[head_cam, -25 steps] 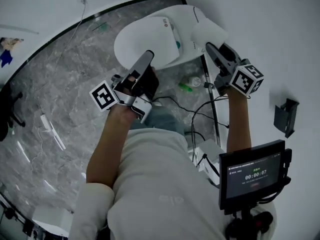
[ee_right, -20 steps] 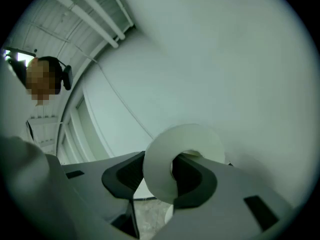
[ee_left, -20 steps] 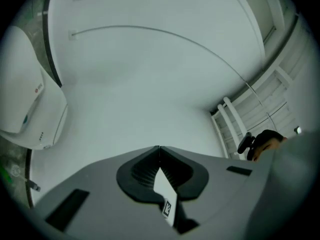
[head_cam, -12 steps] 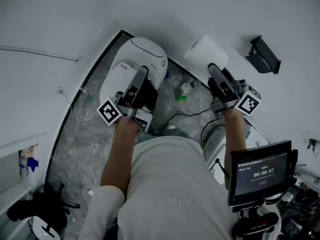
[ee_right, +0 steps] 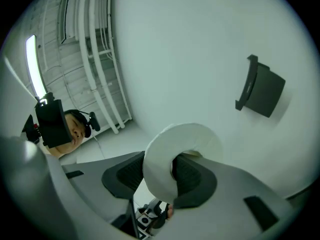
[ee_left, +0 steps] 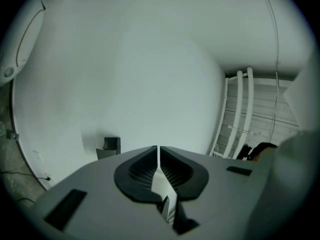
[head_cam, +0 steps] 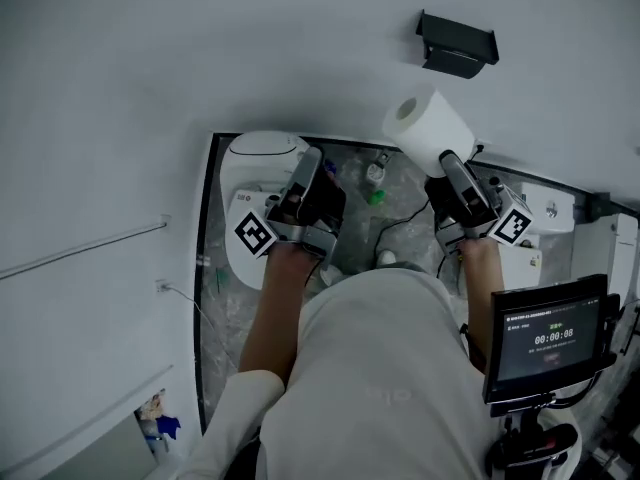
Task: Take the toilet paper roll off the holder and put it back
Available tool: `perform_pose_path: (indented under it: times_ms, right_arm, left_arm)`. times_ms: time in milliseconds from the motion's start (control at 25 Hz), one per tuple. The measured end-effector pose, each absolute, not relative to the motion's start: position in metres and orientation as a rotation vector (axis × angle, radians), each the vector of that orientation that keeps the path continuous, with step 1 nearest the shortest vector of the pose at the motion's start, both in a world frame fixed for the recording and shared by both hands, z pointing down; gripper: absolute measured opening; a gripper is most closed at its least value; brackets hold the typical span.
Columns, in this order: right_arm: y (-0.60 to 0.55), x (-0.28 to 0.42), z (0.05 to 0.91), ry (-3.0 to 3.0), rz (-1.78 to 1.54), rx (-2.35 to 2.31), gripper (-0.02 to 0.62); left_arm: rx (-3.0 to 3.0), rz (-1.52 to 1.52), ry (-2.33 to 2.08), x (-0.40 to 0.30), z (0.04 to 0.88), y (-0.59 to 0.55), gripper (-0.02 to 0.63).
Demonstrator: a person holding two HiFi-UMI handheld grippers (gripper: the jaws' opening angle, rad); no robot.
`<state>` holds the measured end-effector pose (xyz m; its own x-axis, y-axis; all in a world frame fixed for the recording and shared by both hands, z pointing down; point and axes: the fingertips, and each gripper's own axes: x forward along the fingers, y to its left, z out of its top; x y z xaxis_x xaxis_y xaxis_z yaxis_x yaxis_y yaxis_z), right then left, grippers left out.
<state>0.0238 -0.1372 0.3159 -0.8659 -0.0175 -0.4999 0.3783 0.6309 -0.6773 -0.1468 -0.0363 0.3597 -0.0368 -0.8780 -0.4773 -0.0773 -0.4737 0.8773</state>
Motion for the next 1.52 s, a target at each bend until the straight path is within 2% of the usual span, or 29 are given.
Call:
perform_pose_path:
  times_ms: [1000,1520]
  right_arm:
    - [-0.145,0.023,0.333,2.474,-1.137,0.212,0.167]
    - [-0.24,-0.045,0.292,3.313,-0.291,0.052,0.167]
  left_arm:
    - [1.569,-1.59,-0.951,-0.137,0.37,-0.037,0.008]
    - [1.53,-1.649,-1.007,-0.145,0.379,-0.021,0.006]
